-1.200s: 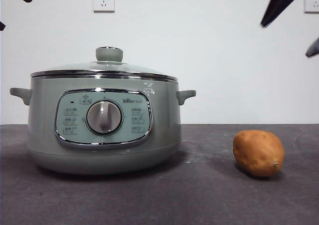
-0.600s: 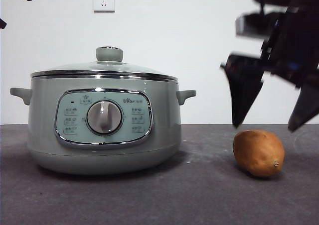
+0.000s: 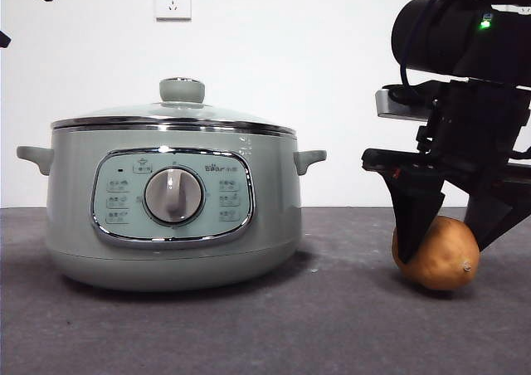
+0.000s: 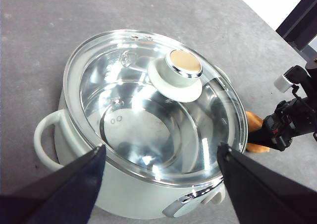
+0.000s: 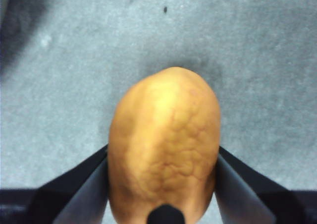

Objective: Pick up the potato,open the lid,put the potato in the pot,close the lid

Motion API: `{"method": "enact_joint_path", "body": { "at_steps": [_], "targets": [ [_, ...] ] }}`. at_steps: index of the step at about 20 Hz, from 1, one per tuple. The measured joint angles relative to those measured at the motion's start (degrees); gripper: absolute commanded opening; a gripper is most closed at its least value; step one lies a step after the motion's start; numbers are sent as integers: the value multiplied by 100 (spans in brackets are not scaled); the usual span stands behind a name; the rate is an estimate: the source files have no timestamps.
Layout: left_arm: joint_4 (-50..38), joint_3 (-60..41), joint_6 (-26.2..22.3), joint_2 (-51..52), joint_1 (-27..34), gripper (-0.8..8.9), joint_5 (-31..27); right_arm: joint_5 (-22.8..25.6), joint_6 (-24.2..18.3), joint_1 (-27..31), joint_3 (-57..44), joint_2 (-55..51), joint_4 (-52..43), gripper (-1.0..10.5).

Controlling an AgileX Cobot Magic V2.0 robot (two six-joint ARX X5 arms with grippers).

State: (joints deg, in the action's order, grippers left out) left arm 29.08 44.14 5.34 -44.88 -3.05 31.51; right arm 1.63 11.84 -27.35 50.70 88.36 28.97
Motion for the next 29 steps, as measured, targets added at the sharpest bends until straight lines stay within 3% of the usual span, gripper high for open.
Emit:
{"method": "enact_joint_path", "body": {
  "at_steps": [7, 14, 21, 29],
  "targets": [
    [-756, 2, 103, -181, -203, 377, -22, 0, 39, 0, 0, -802, 426, -2],
    [-1921, 7, 282, -1073, -1082, 378, -931, 0, 46, 0, 0, -1408, 702, -1],
    [-2009, 986, 50, -2326, -1899, 377, -1937, 0, 125, 0, 0, -1462, 925, 0],
    [-2081, 1220, -284, -3362, -2264, 377, -2391, 2, 199, 0, 0, -1462, 997, 0]
  ]
}}
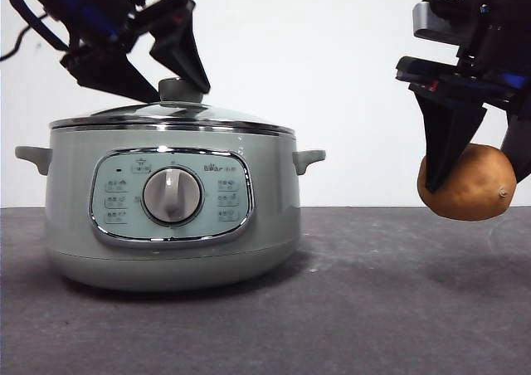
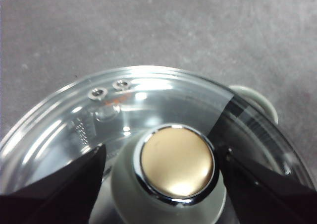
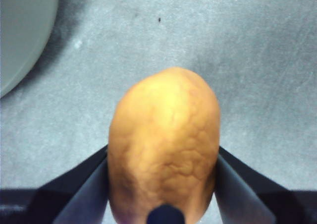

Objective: Pick up the potato,open the lid,put the potato in the pot,close the lid

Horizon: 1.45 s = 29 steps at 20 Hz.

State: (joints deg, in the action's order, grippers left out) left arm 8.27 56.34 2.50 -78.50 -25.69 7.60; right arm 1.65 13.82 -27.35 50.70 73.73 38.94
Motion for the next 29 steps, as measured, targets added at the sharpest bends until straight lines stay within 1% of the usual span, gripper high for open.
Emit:
{"method": "enact_joint_path", "body": {
  "at_steps": [2, 3, 5, 6, 15, 18, 23, 26, 29],
  "targets": [
    [-44, 2, -59, -79, -4, 370, -9, 0, 28, 0, 0, 0, 0, 0],
    [-50, 2, -72, -90, -4, 315, -9, -2, 37, 0, 0, 0, 0, 0],
    [-81, 2, -208, -92, -7, 84, 4, 0, 57, 0, 0, 0, 0, 0],
    [-87, 24, -225, -90, -33, -16, 22, 0, 61, 0, 0, 0, 0, 0],
    [-81, 24, -295, -76, -37, -9, 44, 0, 79, 0, 0, 0, -2, 0],
    [70, 15, -295, 127, -35, -9, 33, 0, 79, 0, 0, 0, -35, 0],
    [295, -4, -339, 1272, -31, -9, -111, -15, 79, -2, 146, 0, -101, -1],
    [586, -4, -426, 2083, -28, -9, -315, -15, 81, -70, 575, 0, -101, -3],
    [1126, -4, -490, 2944, -31, -9, -627, -15, 81, -271, 1139, 0, -129, -12]
  ]
}}
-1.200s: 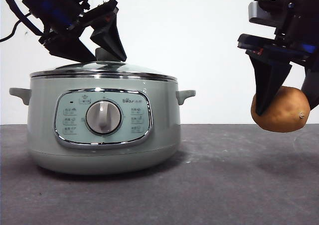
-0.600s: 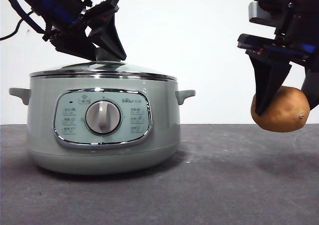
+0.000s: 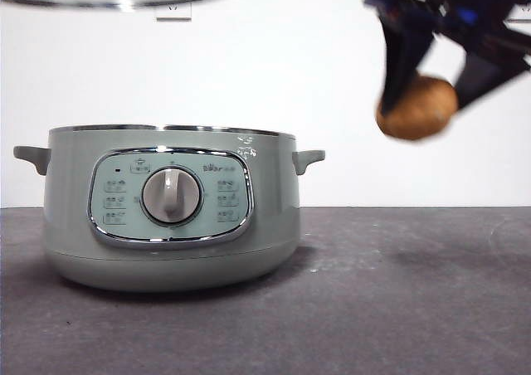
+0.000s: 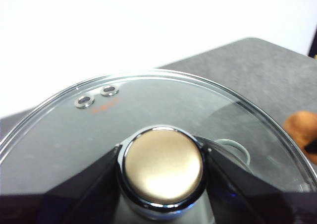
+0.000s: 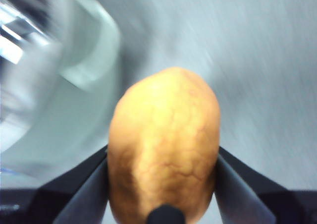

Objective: Pick up the potato,open the lid,put the potato in the pot,close the lid

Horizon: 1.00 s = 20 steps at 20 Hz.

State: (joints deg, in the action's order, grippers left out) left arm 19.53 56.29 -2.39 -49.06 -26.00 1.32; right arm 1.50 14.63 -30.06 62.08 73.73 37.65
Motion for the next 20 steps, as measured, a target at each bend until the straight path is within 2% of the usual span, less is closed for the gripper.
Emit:
{"method": "enact_joint_path", "body": {
  "at_steps": [4, 6, 13, 16, 20],
  "targets": [
    [640, 0, -17, 984, 2, -9, -540, -24, -4, -481, 726, 55, -354, -12],
    [883, 0, -17, 1375, 7, -9, -730, -201, -9, -732, 1167, 297, -393, -12],
    [1088, 0, -17, 2297, 7, -9, -1045, -299, -420, -1241, 2846, 2295, -291, -12],
    [1161, 0, -17, 2312, 7, -9, -1040, -299, -693, -1325, 3547, 3193, -240, -12],
    [1285, -4, -17, 2275, 7, -9, -1043, -293, -999, -1462, 3941, 4039, -243, -12]
  ]
}}
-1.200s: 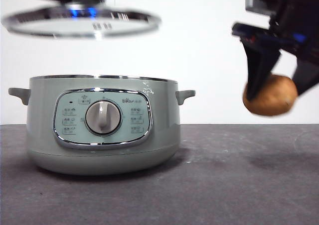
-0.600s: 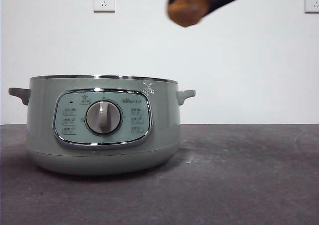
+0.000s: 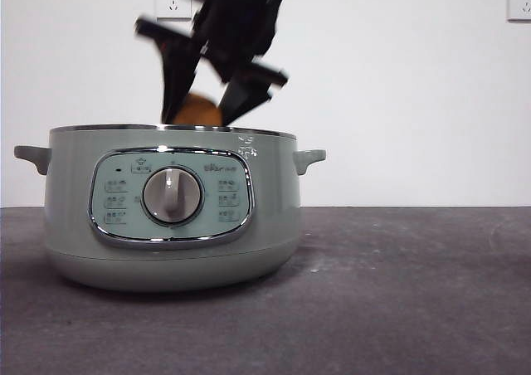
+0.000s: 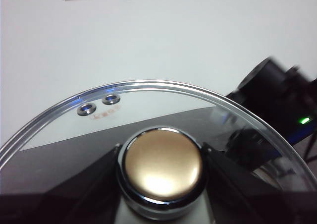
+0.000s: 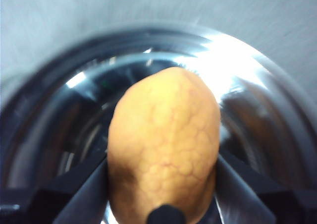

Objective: Pick up the potato,open the lid,put the potato in the pot,close the lid

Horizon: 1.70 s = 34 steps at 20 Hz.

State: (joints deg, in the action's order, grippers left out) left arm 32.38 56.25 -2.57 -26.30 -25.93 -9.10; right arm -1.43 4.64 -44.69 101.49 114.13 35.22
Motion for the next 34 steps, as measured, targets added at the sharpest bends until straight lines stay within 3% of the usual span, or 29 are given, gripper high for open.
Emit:
{"method": "enact_joint_path", "body": {
  "at_steps": [11, 14, 16, 18, 23, 28, 34],
  "targets": [
    [306, 0, 0, 7, 2, -9, -168, 13, -404, -122, 15, 586, 420, 13],
    [372, 0, 0, 7, 2, -9, -166, 7, -428, -122, 15, 586, 468, 198],
    [468, 0, 0, 7, 2, -9, -166, -4, -428, -122, 15, 586, 544, 212],
    [588, 0, 0, 7, 2, -9, -166, -2, -431, -122, 15, 586, 568, 445],
    [669, 0, 0, 7, 2, -9, -166, 13, -398, -142, 17, 568, 678, 442],
    [564, 0, 2, -236, 2, -9, -160, 621, -308, -129, 20, -627, 778, 441],
    [-66, 0, 13, -1355, 2, -9, 24, 658, -295, 4, 24, -2166, 1429, 440]
  ]
}}
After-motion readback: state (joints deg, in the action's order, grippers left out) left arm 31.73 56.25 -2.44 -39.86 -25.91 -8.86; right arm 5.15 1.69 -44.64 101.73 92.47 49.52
